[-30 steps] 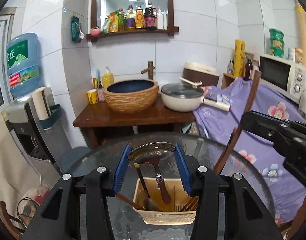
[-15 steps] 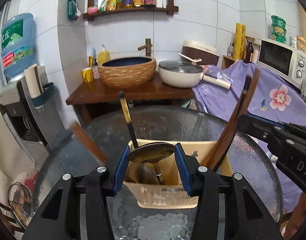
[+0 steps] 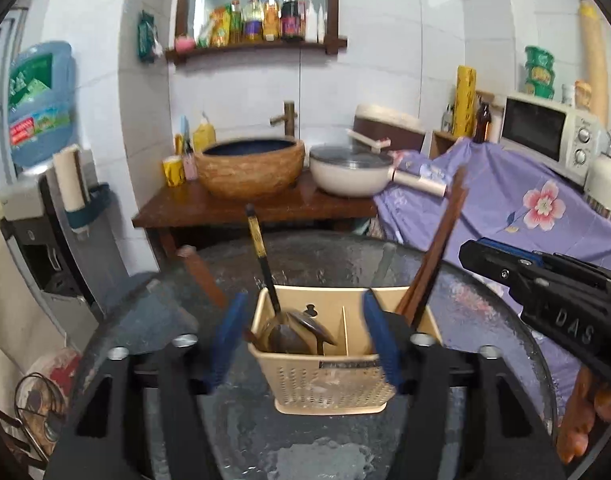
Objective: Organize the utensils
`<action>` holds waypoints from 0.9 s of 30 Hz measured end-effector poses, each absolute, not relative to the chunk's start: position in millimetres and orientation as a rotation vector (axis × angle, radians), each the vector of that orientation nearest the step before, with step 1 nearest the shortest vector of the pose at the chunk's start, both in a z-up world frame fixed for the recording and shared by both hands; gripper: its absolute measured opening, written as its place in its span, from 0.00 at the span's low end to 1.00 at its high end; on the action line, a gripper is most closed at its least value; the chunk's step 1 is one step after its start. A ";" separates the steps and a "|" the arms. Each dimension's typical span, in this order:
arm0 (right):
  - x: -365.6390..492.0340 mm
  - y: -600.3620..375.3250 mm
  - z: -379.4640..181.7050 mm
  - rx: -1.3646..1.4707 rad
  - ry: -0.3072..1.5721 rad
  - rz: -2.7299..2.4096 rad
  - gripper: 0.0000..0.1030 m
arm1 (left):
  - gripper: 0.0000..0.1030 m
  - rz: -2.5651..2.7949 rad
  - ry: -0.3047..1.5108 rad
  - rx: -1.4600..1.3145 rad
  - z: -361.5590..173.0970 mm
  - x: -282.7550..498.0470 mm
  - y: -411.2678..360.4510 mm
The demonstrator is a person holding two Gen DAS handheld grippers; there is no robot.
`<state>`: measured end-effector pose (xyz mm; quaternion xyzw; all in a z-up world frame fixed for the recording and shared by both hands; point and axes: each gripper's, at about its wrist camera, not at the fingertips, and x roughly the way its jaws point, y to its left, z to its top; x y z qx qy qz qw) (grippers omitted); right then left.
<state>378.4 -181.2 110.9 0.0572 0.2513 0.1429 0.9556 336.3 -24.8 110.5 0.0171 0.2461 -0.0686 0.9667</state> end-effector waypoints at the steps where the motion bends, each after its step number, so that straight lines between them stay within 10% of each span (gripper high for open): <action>1: 370.5 -186.1 113.3 0.129 0.491 0.293 0.54 | 0.75 -0.145 0.458 0.042 114.2 321.8 -22.8; 6: 320.3 -203.3 112.9 0.107 0.420 0.254 0.60 | 0.94 -0.149 0.295 0.088 125.5 247.6 -13.5; 15: 194.0 -183.5 61.1 0.008 0.321 0.285 0.90 | 0.94 -0.125 0.178 0.099 83.0 117.5 0.6; 27: 55.9 -178.3 -11.3 0.003 0.234 0.150 0.94 | 0.94 -0.014 0.227 0.053 3.4 6.8 11.4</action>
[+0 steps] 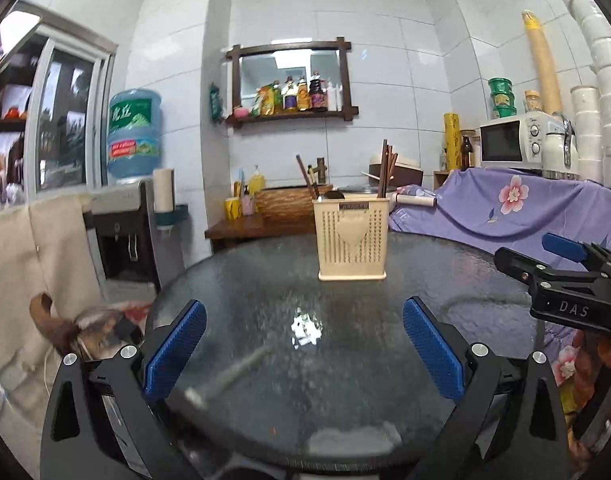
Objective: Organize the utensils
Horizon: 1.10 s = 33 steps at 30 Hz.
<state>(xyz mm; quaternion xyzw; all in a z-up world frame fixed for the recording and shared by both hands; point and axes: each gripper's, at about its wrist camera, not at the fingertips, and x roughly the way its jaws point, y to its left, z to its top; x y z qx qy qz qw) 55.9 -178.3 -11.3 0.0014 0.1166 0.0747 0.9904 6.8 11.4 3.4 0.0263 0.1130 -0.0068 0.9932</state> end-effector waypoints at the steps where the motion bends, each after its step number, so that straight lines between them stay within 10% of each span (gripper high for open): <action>1: 46.0 -178.7 -15.7 0.009 0.232 0.145 0.94 | 0.94 -0.011 0.235 0.040 -1.0 1.0 12.9; 33: -5.0 -177.6 -32.8 0.005 0.246 0.148 0.94 | 0.94 0.014 0.228 0.005 -7.3 -19.7 12.8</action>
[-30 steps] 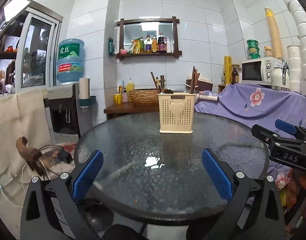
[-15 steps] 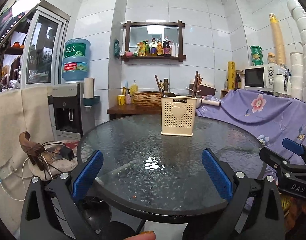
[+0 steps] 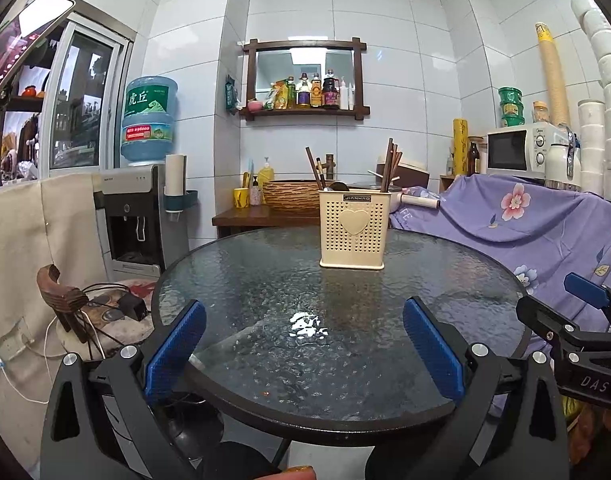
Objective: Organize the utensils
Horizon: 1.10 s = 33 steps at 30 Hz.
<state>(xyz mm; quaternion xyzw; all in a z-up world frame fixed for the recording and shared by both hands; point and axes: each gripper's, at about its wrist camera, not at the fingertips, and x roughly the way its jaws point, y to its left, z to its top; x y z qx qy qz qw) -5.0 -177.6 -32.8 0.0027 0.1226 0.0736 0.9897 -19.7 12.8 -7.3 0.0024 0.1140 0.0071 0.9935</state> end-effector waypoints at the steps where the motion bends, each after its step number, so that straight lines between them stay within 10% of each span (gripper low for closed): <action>1: -4.9 -177.3 -32.9 0.005 0.247 0.147 0.94 | 0.94 0.012 0.229 0.003 -7.1 -19.5 12.6; 33: -3.4 -176.4 -33.8 0.007 0.269 0.149 0.94 | 0.94 0.021 0.261 0.017 -7.7 -16.9 7.7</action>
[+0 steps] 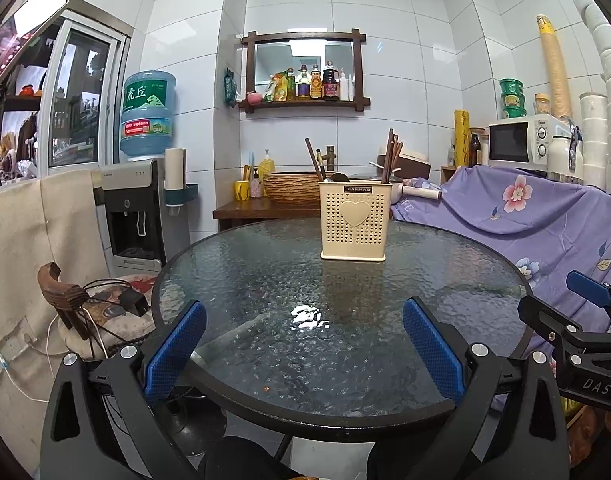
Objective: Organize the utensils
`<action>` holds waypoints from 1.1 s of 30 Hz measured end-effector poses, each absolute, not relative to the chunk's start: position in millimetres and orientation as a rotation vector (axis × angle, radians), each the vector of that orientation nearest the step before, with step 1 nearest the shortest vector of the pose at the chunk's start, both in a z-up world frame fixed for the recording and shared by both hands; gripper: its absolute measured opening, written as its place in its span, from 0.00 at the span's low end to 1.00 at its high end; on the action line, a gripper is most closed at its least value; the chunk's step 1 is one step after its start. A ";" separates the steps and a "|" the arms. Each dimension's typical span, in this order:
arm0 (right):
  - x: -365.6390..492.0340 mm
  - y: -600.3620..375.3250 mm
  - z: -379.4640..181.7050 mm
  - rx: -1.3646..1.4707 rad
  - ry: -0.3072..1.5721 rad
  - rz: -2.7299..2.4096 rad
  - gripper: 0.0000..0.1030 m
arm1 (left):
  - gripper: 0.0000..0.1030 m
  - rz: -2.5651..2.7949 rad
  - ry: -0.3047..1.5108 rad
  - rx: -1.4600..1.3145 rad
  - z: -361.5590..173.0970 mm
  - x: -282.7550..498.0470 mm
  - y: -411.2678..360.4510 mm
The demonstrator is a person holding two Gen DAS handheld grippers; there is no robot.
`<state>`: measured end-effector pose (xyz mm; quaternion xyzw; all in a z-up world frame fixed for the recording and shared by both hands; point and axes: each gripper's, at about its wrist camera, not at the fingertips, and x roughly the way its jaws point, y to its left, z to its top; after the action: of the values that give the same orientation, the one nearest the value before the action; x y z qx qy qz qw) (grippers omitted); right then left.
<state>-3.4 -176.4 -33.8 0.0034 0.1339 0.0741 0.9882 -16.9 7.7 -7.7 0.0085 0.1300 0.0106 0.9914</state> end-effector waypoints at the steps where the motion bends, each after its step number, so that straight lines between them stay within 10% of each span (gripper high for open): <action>1: -3.5 -176.4 -33.8 0.007 0.268 0.148 0.94 | 0.94 0.021 0.261 0.017 -7.8 -16.9 7.9; 33: -5.1 -174.9 -35.2 0.000 0.272 0.147 0.94 | 0.94 0.018 0.265 0.004 -6.8 -17.8 10.8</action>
<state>-5.1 -174.9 -35.2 0.0002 0.1356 0.0730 0.9881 -17.8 10.8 -6.8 0.0021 0.1319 0.0091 0.9912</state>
